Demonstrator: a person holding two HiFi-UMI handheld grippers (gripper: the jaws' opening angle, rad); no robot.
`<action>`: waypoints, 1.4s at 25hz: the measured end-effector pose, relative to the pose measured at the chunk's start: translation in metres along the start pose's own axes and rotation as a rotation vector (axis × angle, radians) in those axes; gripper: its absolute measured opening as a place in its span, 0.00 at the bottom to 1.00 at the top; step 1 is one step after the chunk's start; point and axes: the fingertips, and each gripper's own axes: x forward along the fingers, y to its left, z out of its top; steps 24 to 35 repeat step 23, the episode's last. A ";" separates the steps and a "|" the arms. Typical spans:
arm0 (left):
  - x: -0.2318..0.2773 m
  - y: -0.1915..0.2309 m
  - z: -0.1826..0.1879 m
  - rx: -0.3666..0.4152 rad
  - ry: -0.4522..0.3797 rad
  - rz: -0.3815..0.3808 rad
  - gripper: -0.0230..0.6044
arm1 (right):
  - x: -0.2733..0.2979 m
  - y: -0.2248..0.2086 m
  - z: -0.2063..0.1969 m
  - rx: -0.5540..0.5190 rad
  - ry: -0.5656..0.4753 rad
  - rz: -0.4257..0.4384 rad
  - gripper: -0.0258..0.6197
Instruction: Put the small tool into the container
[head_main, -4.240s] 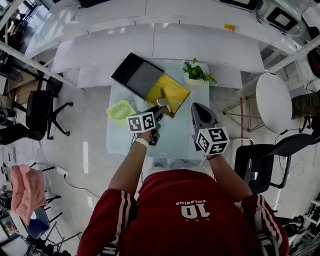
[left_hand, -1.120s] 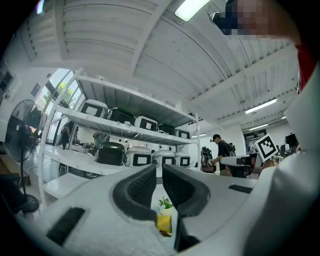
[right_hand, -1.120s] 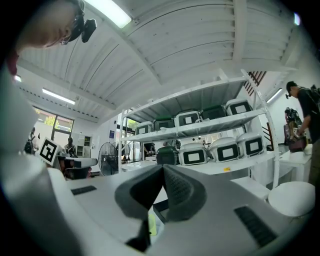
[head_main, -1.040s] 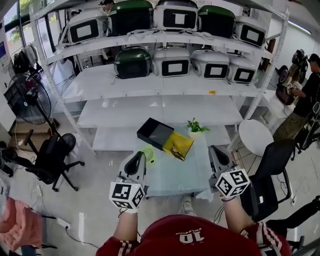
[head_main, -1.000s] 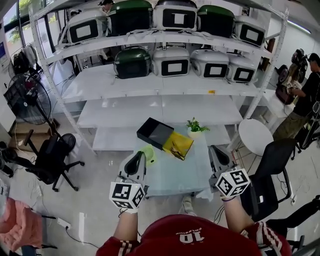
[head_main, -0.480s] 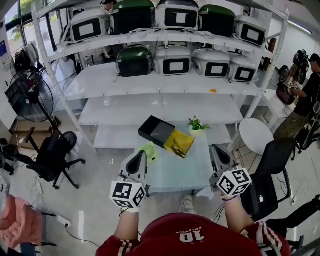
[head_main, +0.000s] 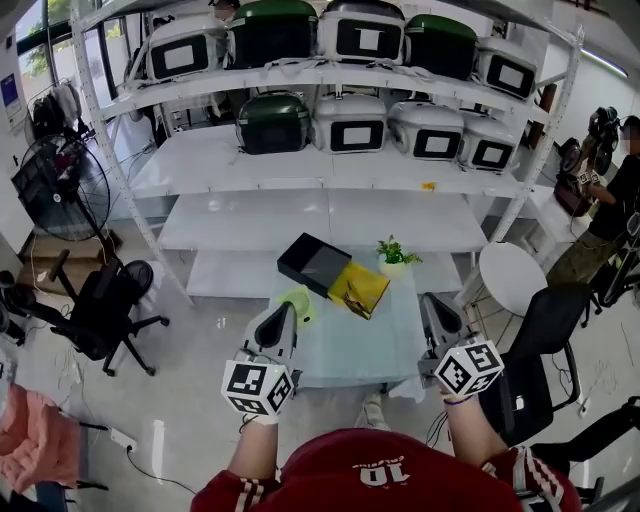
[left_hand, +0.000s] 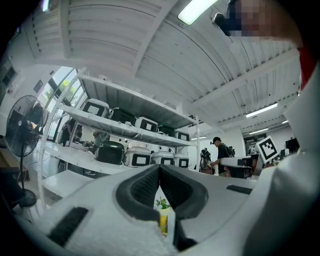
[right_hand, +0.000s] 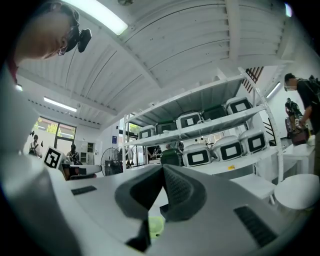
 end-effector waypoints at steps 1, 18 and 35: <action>0.002 0.000 0.000 -0.002 0.000 -0.002 0.02 | 0.000 -0.002 0.000 -0.001 0.000 -0.005 0.04; 0.020 -0.012 -0.014 -0.034 0.029 -0.056 0.02 | -0.009 -0.021 -0.008 -0.018 0.025 -0.073 0.04; 0.024 -0.015 -0.010 -0.029 0.030 -0.063 0.02 | -0.008 -0.022 -0.005 -0.022 0.027 -0.071 0.04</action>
